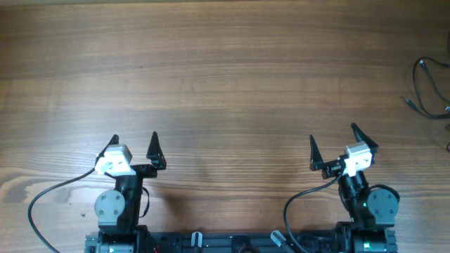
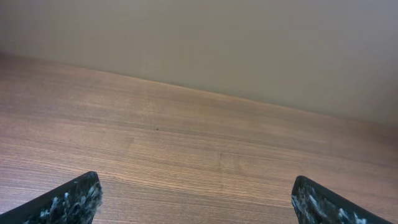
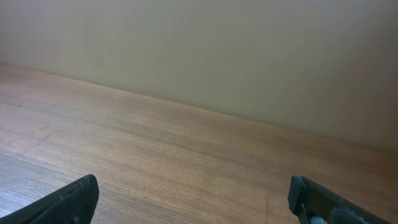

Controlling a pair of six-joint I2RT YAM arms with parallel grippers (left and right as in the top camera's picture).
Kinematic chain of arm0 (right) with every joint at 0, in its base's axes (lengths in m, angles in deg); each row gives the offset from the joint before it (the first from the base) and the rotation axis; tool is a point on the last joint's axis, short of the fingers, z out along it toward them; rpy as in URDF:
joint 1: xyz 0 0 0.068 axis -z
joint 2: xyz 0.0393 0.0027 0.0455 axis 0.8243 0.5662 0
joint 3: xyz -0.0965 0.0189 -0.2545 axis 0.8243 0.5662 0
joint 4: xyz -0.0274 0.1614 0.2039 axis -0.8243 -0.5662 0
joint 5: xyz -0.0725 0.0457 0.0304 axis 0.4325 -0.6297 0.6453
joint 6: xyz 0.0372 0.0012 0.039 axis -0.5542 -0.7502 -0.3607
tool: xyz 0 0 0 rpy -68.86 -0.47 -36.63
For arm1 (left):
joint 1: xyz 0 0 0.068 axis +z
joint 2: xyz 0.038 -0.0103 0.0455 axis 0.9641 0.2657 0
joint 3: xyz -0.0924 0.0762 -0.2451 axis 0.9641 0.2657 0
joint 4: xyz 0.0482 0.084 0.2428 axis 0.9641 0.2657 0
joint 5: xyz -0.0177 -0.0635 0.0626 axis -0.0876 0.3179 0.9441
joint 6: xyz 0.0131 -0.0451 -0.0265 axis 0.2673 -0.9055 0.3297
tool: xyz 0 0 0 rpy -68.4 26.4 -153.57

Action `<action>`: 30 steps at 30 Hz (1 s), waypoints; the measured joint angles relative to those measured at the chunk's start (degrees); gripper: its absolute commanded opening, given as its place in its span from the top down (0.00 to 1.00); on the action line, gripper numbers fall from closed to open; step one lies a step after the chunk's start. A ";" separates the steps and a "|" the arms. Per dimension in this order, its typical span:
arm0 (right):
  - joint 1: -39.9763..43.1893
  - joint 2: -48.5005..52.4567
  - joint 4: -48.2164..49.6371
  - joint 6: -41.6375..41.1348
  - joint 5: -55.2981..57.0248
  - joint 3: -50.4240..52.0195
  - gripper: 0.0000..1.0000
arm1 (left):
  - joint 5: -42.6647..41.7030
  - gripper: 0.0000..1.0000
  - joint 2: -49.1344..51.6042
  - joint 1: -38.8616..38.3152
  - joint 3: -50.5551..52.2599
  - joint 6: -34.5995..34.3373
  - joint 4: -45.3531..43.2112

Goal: Untangle cables

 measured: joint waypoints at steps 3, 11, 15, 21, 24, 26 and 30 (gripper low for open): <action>0.00 0.00 -0.02 1.27 0.52 0.00 0.00 | 0.00 0.00 0.00 0.00 0.00 0.00 -0.02; 0.00 -0.02 0.02 2.40 1.36 0.00 0.00 | 0.00 0.00 0.00 0.00 0.00 0.00 -0.02; 0.00 -0.07 2.71 1.22 2.03 0.00 0.00 | 0.00 0.00 0.00 0.00 0.00 0.00 0.00; 0.00 -0.17 6.49 -5.09 5.97 0.00 0.00 | 0.00 0.00 0.00 0.00 0.00 0.00 0.00; 0.00 -0.17 4.76 -6.38 7.56 0.00 0.00 | 0.00 0.00 0.00 0.00 0.00 0.00 -0.02; 0.00 -0.20 2.60 -7.08 8.44 0.00 0.00 | 0.00 0.00 0.00 0.00 0.00 0.00 -0.02; 0.00 -0.22 -0.61 -7.39 9.07 0.00 0.00 | 0.00 0.00 0.00 0.00 0.00 0.00 0.00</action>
